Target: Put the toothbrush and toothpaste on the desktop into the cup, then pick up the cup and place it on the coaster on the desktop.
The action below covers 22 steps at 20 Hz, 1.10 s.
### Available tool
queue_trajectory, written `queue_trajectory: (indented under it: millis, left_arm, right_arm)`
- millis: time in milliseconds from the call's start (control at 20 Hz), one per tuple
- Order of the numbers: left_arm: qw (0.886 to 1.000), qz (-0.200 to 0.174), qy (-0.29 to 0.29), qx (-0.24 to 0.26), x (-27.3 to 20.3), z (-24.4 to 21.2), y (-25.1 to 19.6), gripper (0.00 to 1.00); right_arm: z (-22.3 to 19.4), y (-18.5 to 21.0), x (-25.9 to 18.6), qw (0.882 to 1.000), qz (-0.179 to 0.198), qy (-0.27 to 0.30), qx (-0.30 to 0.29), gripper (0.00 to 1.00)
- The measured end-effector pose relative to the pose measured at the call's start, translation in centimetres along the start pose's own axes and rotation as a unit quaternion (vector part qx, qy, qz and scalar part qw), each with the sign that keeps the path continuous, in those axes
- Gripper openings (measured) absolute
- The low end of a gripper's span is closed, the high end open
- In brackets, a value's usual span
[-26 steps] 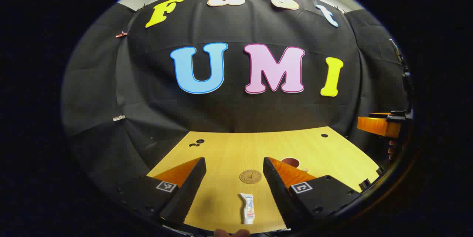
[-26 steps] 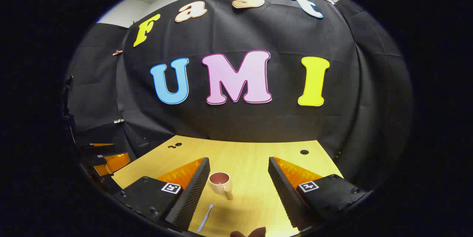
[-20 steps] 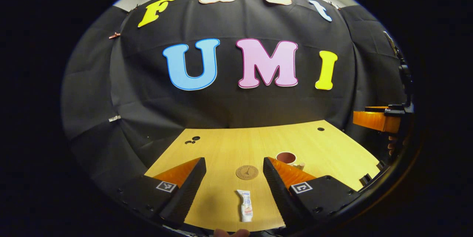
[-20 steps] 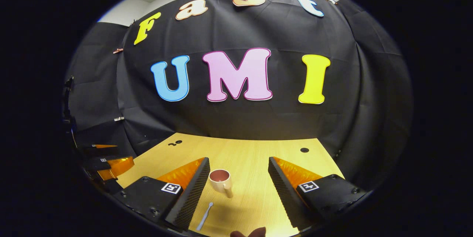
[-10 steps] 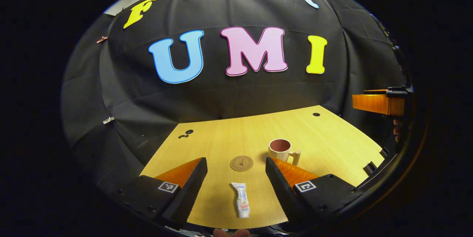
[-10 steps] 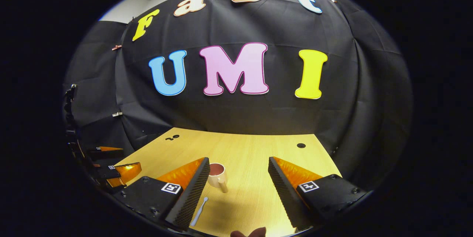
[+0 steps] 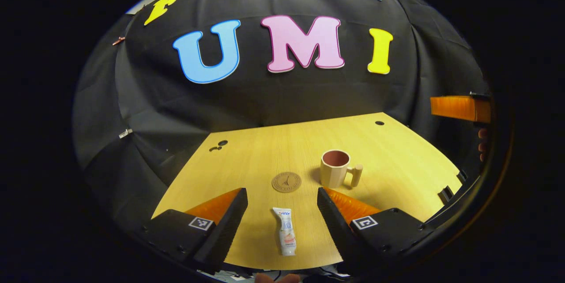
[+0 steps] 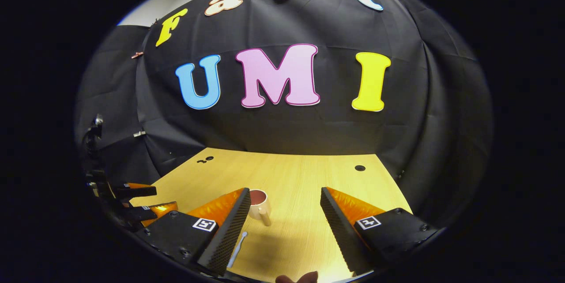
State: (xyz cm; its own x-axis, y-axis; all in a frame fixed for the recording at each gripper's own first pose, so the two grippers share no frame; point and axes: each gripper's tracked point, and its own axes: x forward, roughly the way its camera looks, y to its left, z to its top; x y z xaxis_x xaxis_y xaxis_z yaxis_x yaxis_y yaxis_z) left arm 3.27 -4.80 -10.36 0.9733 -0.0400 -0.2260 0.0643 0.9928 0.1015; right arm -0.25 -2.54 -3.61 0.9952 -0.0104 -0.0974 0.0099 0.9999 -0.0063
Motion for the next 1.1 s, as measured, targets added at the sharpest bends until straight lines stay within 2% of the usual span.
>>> queue_trajectory:
  millis: [500,800,1100]
  left_arm:
    - [0.997,-0.004,0.083,0.001,6.1,-7.4,-1.0,0.98]
    - [0.99,0.013,0.143,0.015,9.1,-12.1,-0.7,0.96]
    - [0.985,0.026,0.169,0.022,11.0,-14.3,-0.4,0.94]
  right_arm:
    - [-1.6,-2.9,1.0,0.999,-0.016,0.032,-0.005,0.98]
    - [-1.7,-4.3,1.9,0.999,-0.018,0.042,-0.009,0.98]
    - [-2.3,-5.9,2.8,0.999,-0.018,0.051,-0.005,0.98]
